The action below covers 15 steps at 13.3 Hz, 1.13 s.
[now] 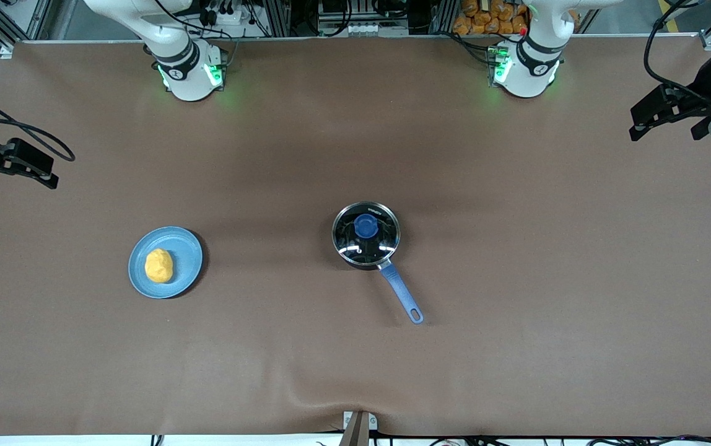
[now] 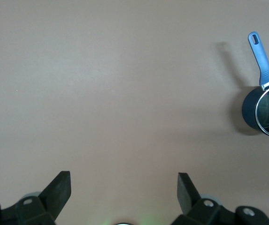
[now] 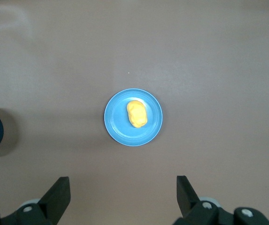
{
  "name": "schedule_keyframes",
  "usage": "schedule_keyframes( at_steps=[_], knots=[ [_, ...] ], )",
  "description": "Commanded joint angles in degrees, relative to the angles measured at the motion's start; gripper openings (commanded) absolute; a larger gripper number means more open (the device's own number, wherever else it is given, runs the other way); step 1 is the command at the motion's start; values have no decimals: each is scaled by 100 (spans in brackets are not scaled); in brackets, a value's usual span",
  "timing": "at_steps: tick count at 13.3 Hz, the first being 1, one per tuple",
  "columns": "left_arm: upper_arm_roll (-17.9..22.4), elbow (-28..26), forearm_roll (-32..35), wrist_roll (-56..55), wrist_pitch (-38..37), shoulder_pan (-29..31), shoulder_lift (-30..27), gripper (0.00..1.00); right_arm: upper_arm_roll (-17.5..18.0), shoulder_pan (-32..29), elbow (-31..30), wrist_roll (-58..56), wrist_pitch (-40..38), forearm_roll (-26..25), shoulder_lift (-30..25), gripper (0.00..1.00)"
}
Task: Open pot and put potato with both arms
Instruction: 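Reach the left gripper to the lid knob while the right gripper reaches the potato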
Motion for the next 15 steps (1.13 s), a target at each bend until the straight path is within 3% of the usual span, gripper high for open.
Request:
schedule_keyframes(
  at_steps=[1,7,10,12,15],
  knots=[
    [-12,138,-99,14,-122,44,44,100,-16,36,55,89,-64,-43,-3,100],
    [-20,103,-116,32,-149,-17,167,100,-16,106,3,283,-20,-35,111,100],
    [-380,103,-336,-274,174,-184,631,100,-24,10,-6,240,-64,-26,129,100],
    [-652,86,-328,-983,613,-499,1026,100,-24,-60,-6,169,-56,-17,164,100],
    [-715,103,-135,-2293,1308,-1368,1659,100,-24,-87,-6,160,-29,-8,190,100]
  ],
)
